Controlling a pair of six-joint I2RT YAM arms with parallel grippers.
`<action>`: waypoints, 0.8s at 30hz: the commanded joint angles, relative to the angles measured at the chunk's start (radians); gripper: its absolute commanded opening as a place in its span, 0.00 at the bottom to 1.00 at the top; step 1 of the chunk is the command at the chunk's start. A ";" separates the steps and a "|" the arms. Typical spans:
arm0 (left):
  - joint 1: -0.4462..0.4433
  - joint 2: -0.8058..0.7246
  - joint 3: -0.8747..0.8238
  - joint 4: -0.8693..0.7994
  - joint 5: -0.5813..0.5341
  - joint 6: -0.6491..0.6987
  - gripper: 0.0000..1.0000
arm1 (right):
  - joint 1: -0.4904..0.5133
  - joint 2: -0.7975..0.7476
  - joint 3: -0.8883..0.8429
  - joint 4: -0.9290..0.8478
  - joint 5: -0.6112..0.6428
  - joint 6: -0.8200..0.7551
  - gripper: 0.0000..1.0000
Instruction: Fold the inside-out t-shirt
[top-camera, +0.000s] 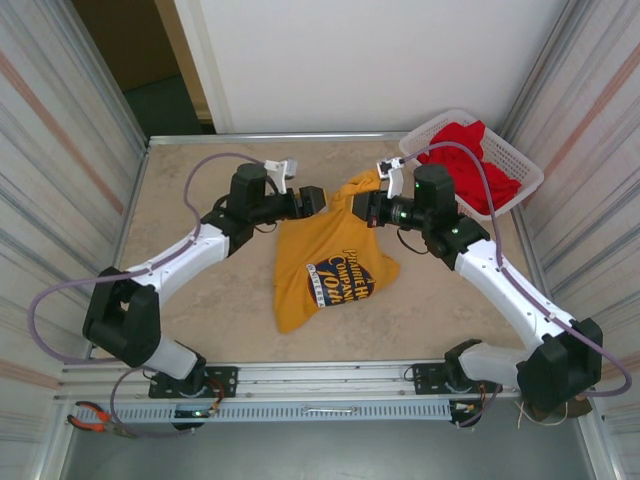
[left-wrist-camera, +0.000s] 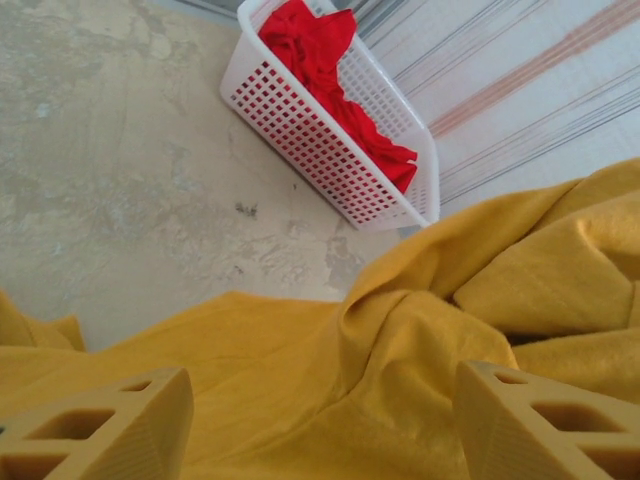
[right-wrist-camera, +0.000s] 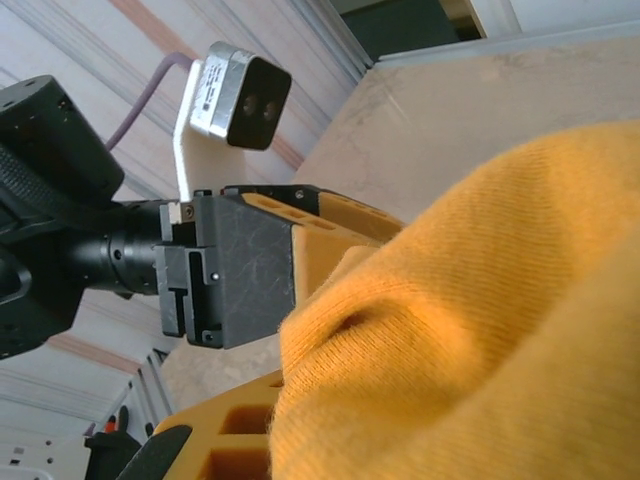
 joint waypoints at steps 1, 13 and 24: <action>-0.022 0.028 0.013 0.124 0.045 -0.051 0.70 | 0.009 -0.016 -0.006 0.033 -0.031 -0.013 0.00; -0.062 0.133 -0.042 0.464 0.075 -0.278 0.26 | 0.015 -0.010 -0.020 0.029 -0.017 -0.020 0.00; 0.017 0.027 -0.121 0.538 0.050 -0.270 0.00 | -0.030 -0.107 -0.268 0.073 0.118 0.042 0.17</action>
